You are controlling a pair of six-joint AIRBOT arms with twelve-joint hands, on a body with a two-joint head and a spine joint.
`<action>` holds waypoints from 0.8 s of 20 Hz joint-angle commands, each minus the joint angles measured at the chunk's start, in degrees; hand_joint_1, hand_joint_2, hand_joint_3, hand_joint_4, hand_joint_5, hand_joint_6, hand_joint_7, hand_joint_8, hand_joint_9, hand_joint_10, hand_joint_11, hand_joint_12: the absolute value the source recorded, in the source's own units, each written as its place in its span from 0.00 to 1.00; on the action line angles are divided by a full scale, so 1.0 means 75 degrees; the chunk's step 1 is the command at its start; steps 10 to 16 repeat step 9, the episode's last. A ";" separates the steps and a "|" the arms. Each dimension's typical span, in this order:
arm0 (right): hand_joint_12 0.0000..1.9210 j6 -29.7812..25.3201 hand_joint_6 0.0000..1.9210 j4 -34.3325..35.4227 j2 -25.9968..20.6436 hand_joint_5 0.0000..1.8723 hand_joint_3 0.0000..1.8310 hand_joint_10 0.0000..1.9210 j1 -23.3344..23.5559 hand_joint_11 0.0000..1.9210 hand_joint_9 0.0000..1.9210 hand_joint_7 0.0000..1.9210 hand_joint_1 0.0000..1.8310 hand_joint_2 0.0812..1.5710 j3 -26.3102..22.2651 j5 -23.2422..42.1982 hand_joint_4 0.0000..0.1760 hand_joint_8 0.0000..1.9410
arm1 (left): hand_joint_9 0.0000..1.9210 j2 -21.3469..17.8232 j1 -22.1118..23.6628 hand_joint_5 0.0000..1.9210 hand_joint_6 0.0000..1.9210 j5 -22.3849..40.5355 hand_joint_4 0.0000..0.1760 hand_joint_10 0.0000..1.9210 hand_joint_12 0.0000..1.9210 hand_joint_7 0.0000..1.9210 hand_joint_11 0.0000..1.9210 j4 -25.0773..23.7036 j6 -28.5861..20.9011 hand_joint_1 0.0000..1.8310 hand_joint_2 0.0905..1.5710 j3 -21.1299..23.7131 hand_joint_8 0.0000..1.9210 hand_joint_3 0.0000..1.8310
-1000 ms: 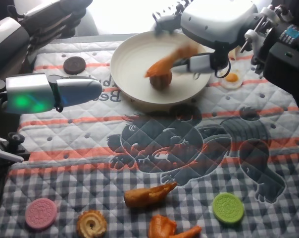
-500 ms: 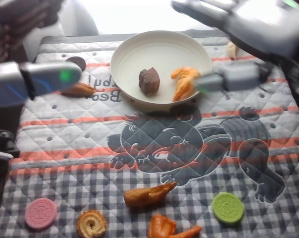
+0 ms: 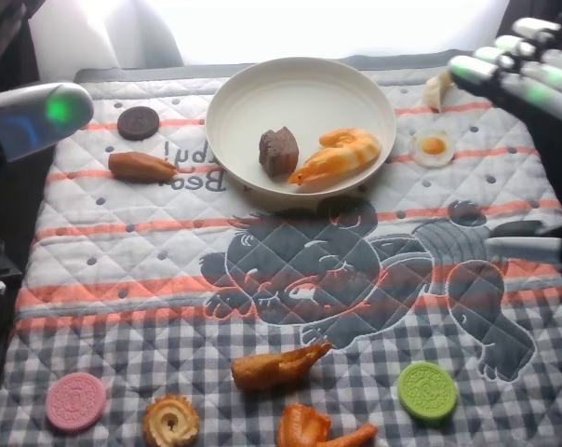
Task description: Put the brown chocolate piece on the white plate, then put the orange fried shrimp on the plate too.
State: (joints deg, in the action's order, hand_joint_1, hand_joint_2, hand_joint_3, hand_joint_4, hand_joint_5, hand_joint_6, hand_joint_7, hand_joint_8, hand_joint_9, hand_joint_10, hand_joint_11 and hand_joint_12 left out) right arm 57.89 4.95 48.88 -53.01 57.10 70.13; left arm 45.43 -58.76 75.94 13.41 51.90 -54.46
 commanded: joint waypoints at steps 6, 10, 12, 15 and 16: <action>0.05 -0.1112 0.00 -0.0300 -0.0028 0.08 0.00 0.00 -0.0511 0.11 0.16 0.14 0.38 0.65 -0.0013 0.1931 0.28 0.00 | 0.10 -0.0053 -0.0358 0.03 0.00 0.1881 0.77 0.00 0.03 0.06 0.03 -0.0055 -0.0188 0.42 0.57 0.0283 0.00 0.00; 0.04 -0.1459 0.00 -0.0802 -0.0036 0.20 0.00 0.00 -0.0474 0.22 0.25 0.24 0.42 0.70 0.0083 0.2061 0.00 0.00 | 0.10 -0.0061 -0.0471 0.05 0.00 0.2078 0.68 0.00 0.18 0.09 0.00 -0.0042 -0.0214 0.44 0.55 0.0327 0.00 0.00; 0.04 -0.1459 0.00 -0.0802 -0.0036 0.20 0.00 0.00 -0.0474 0.22 0.25 0.24 0.42 0.70 0.0083 0.2061 0.00 0.00 | 0.10 -0.0061 -0.0471 0.05 0.00 0.2078 0.68 0.00 0.18 0.09 0.00 -0.0042 -0.0214 0.44 0.55 0.0327 0.00 0.00; 0.04 -0.1459 0.00 -0.0802 -0.0036 0.20 0.00 0.00 -0.0474 0.22 0.25 0.24 0.42 0.70 0.0083 0.2061 0.00 0.00 | 0.10 -0.0061 -0.0471 0.05 0.00 0.2078 0.68 0.00 0.18 0.09 0.00 -0.0042 -0.0214 0.44 0.55 0.0327 0.00 0.00; 0.04 -0.1459 0.00 -0.0802 -0.0036 0.20 0.00 0.00 -0.0474 0.22 0.25 0.24 0.42 0.70 0.0083 0.2061 0.00 0.00 | 0.10 -0.0061 -0.0471 0.05 0.00 0.2078 0.68 0.00 0.18 0.09 0.00 -0.0042 -0.0214 0.44 0.55 0.0327 0.00 0.00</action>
